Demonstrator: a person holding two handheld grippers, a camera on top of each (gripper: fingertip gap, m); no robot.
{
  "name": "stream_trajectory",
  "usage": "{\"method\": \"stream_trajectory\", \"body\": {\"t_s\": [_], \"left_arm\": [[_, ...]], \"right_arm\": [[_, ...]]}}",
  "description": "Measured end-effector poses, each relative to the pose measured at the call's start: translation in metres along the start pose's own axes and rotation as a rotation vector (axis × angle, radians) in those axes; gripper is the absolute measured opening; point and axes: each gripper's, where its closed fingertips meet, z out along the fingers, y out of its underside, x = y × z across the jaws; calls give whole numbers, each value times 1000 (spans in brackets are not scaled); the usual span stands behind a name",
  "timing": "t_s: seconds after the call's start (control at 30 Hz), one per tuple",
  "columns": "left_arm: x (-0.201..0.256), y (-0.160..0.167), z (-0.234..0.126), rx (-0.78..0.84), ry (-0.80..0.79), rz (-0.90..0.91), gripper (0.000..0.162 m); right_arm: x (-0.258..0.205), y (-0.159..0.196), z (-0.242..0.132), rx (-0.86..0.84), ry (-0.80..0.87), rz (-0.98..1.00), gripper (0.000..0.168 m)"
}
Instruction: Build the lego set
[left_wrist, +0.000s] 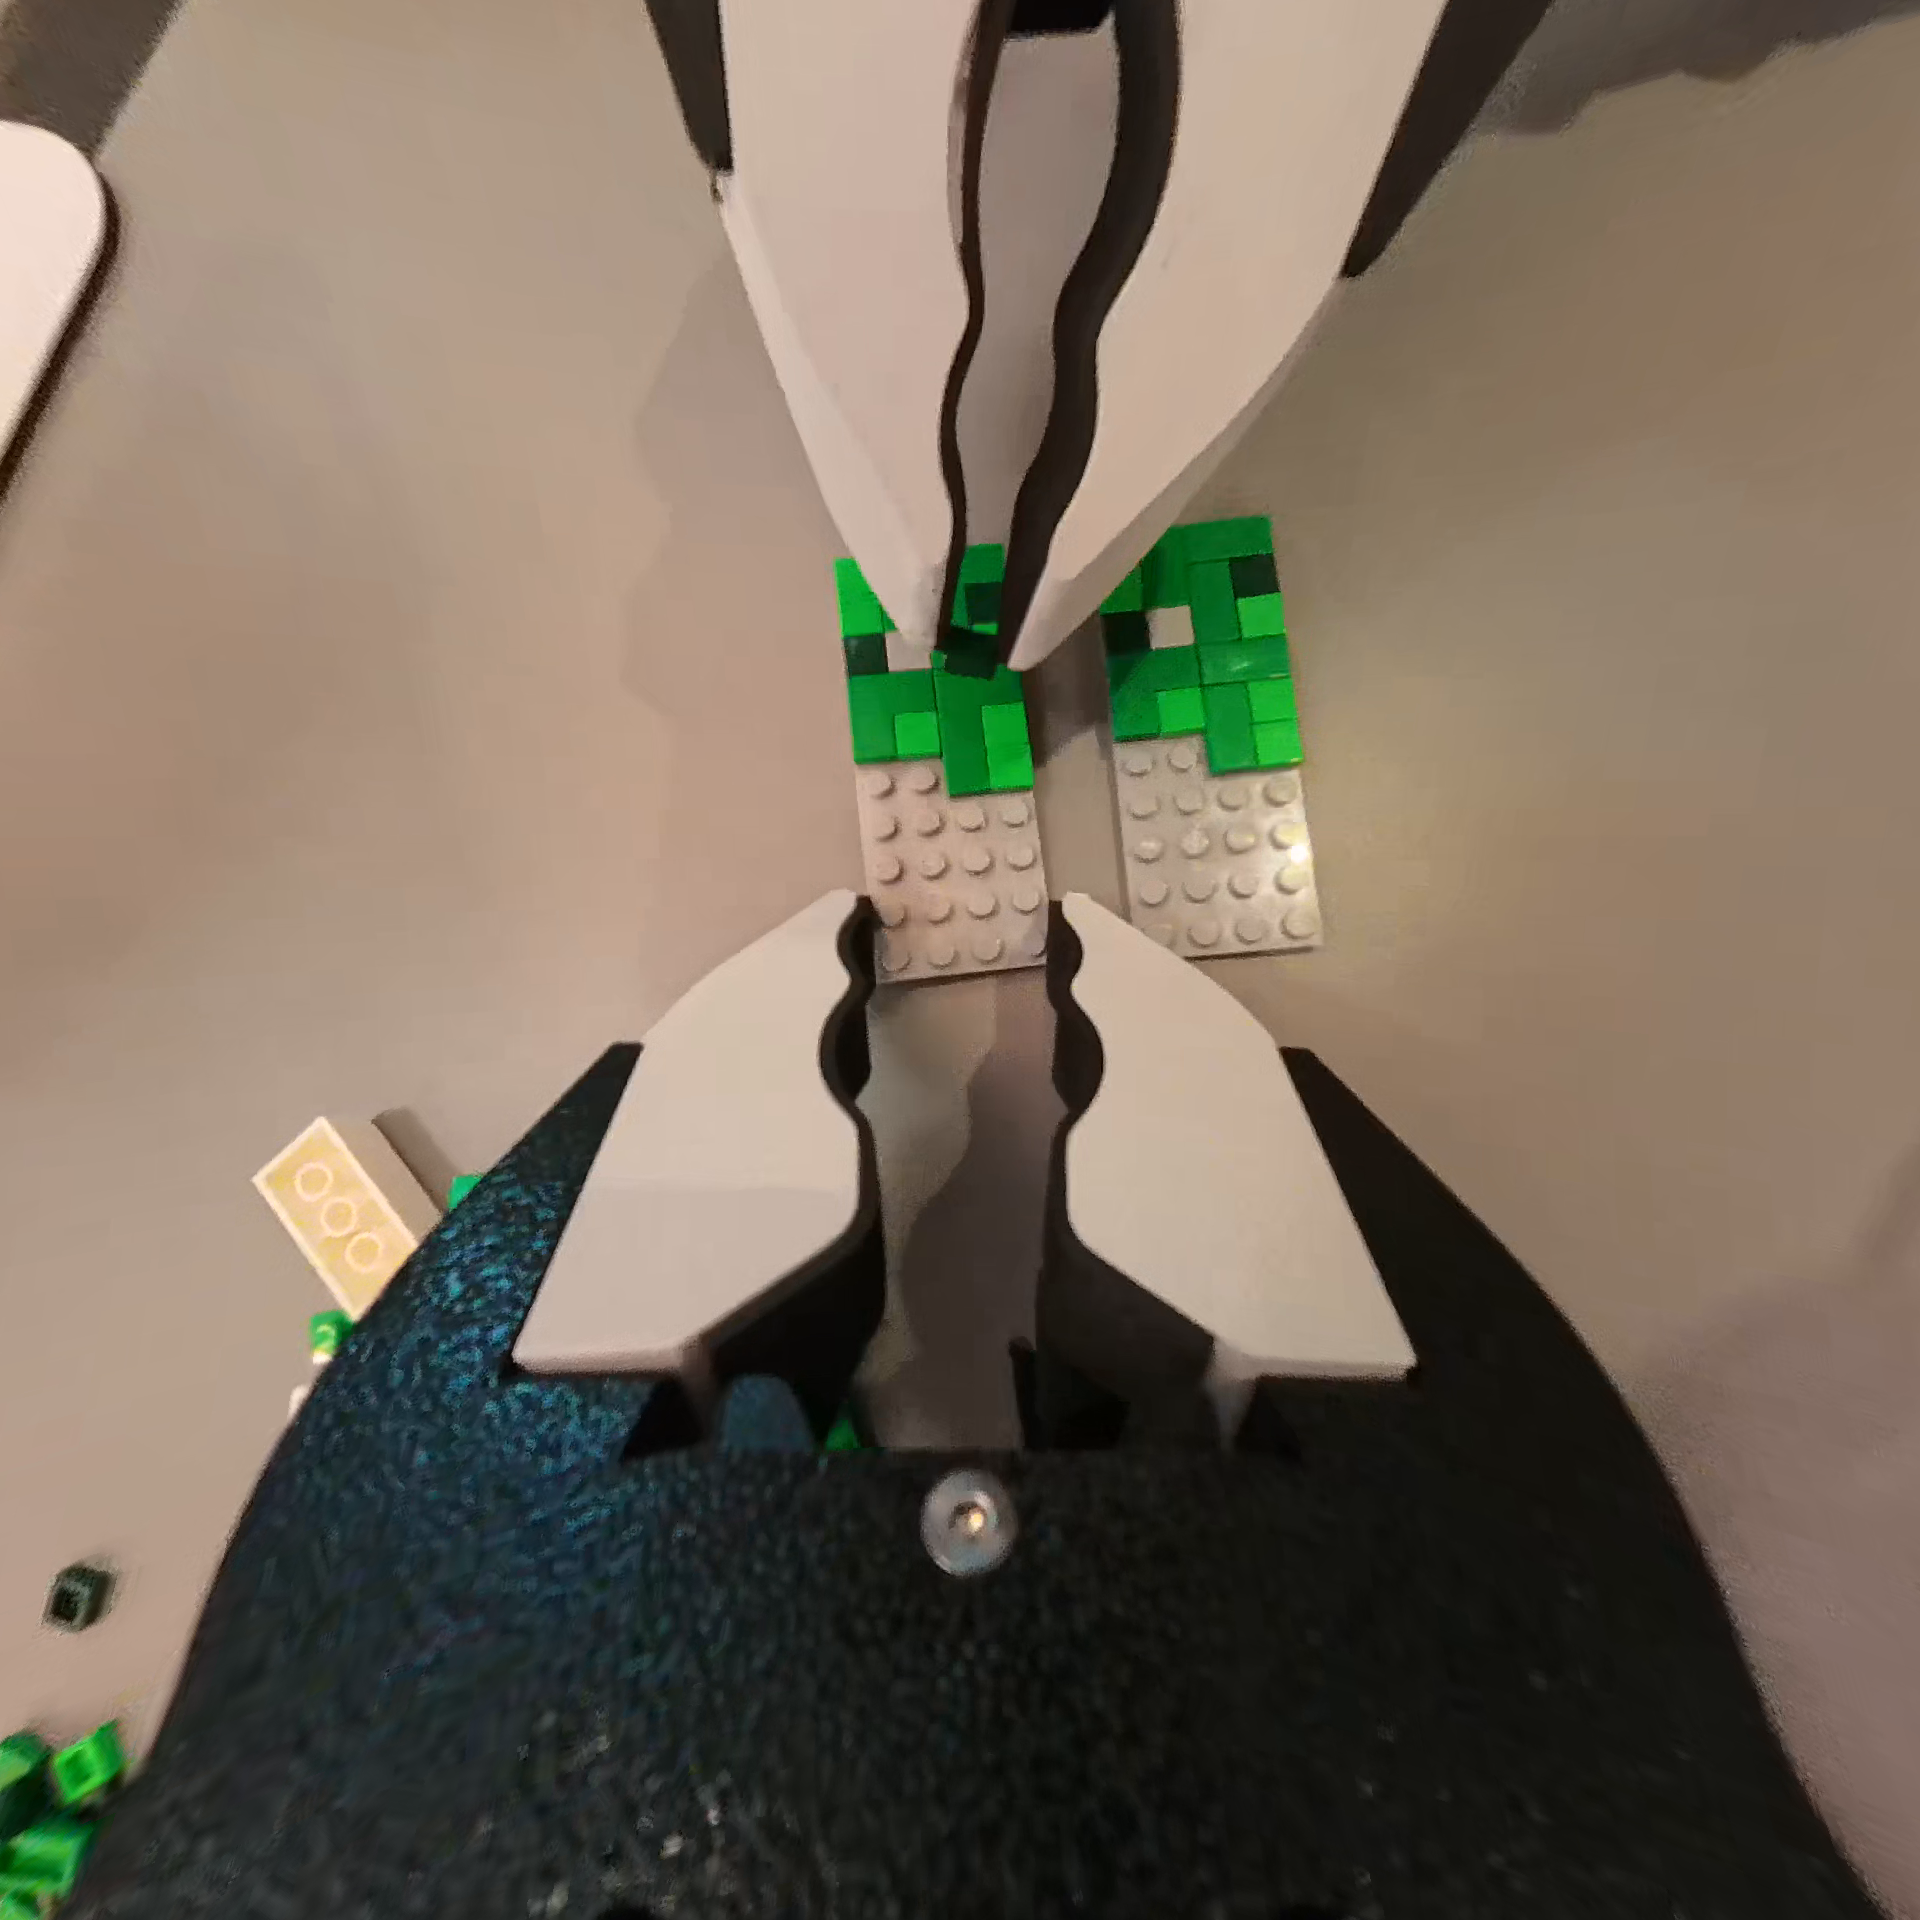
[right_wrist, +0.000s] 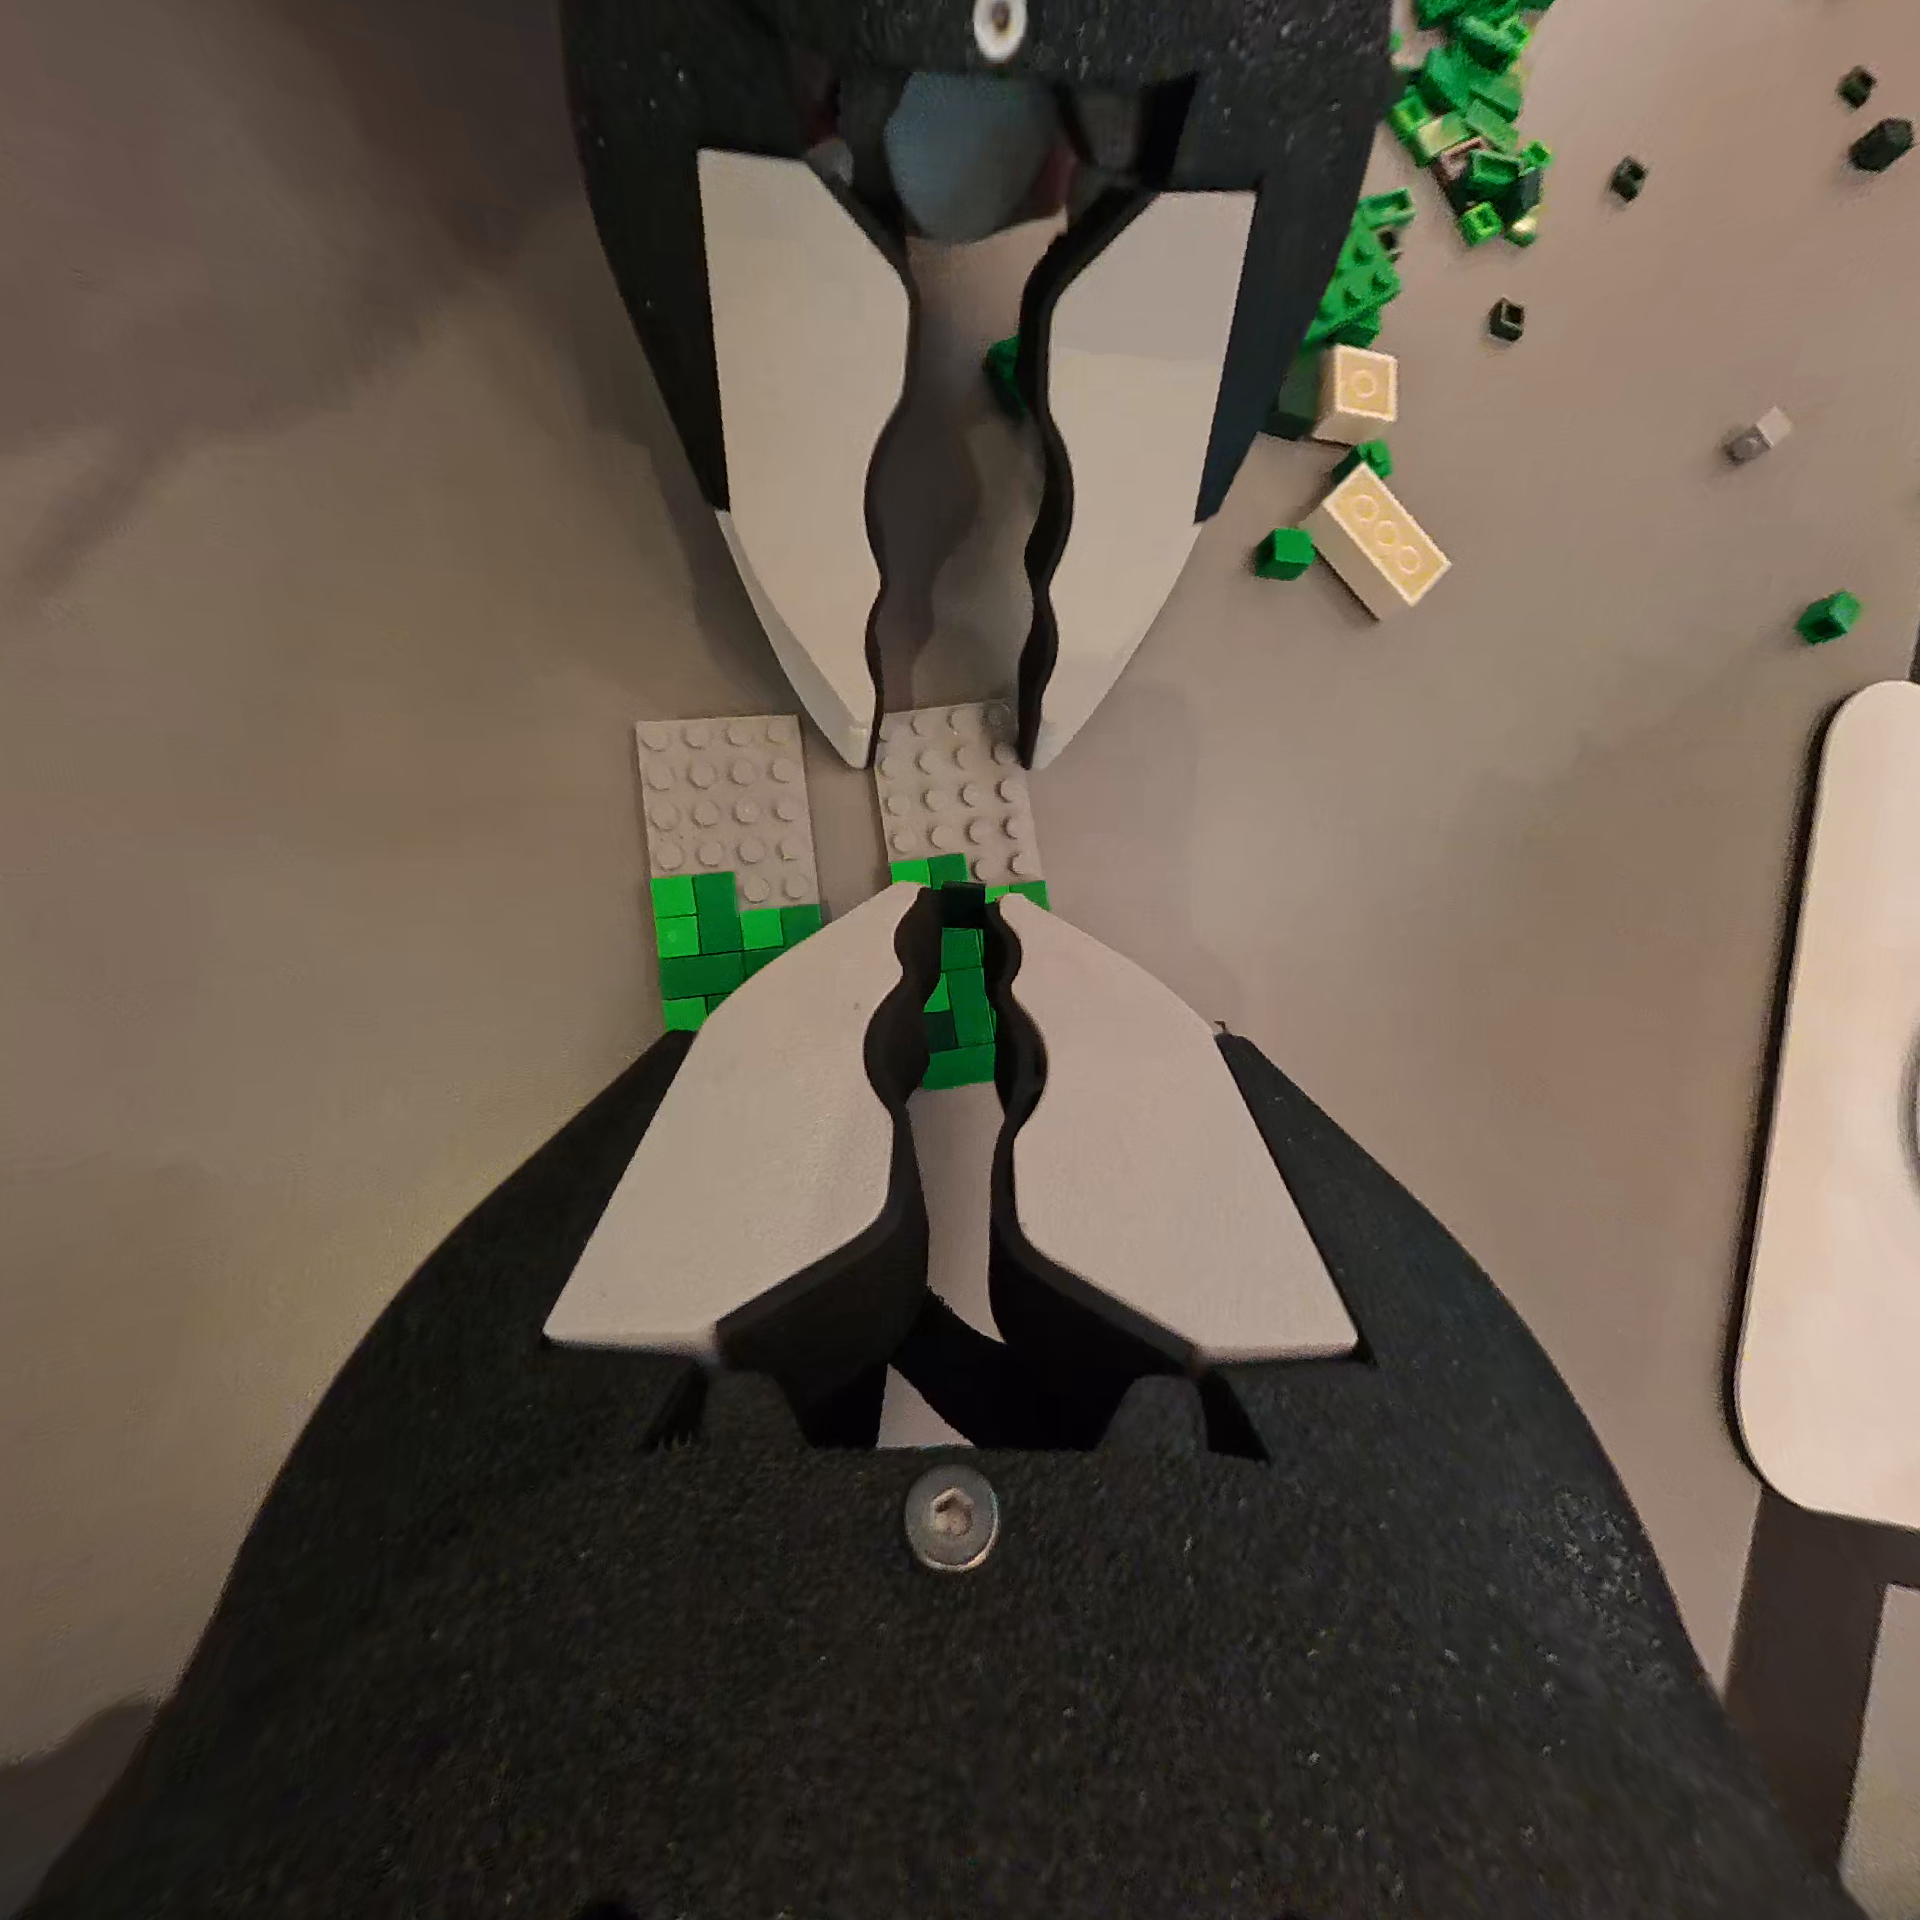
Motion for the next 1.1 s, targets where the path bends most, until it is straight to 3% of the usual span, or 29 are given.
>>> {"method": "stream_trajectory", "body": {"t_s": [0.53, 0.87, 1.1], "left_arm": [[10, -7, -3, 75, 11, 105, 31], [11, -8, -5, 90, 20, 101, 31], [11, -7, -4, 89, 22, 104, 31]], "right_arm": [[-5, 5, 14, -180, -4, -157, 7], [-9, 4, 15, -216, -52, -111, 8], [-11, 4, 11, -210, -79, -77, 18]]}}
